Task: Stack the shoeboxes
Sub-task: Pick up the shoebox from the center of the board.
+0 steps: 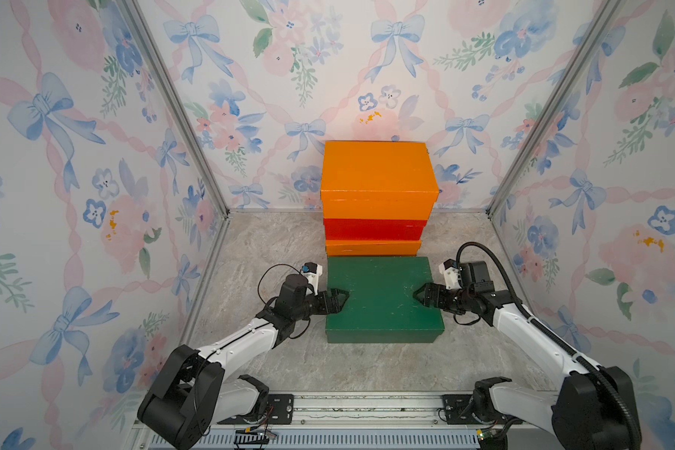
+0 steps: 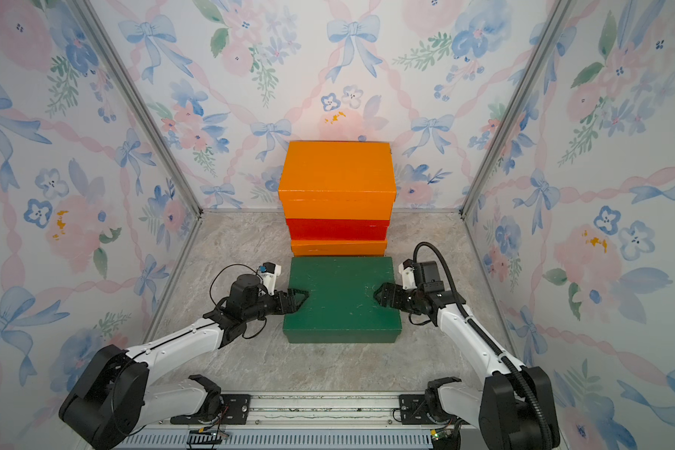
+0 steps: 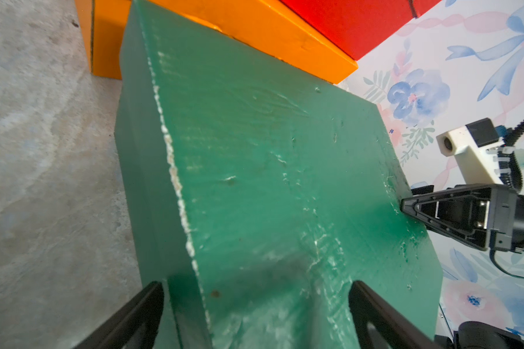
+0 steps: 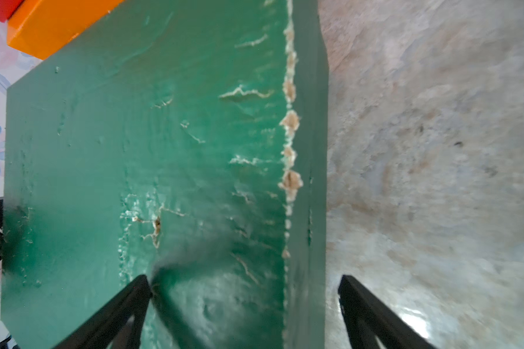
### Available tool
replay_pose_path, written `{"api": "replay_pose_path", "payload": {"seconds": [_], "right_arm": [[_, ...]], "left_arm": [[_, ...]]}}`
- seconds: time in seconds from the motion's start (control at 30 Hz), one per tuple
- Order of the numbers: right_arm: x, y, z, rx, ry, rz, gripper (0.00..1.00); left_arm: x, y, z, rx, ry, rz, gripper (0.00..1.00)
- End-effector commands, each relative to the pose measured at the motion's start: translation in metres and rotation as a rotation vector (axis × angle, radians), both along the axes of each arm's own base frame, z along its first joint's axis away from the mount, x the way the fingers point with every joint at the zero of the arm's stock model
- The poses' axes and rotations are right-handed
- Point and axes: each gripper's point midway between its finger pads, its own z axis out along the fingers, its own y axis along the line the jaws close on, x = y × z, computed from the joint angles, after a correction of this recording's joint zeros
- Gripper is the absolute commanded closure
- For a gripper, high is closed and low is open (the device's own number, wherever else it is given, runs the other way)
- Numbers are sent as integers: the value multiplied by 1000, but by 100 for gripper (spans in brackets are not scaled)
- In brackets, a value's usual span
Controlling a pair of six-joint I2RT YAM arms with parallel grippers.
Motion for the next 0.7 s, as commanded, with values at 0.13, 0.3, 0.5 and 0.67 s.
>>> {"api": "replay_pose_path", "payload": {"seconds": [0.13,0.3,0.5,0.67], "right_arm": [[0,8,-7,58,19,14,3],[1,10,-8,66,27,23,0],[0,16,-10,98,37,41,8],[-2,24,-9,140,42,67,15]], "left_arm": [[-7,-6,-9,10,28,-35,2],[-6,-8,-12,11,32,-38,2],[-4,-13,-16,6,45,-44,2],[-4,-17,-15,-7,43,-51,2]]}}
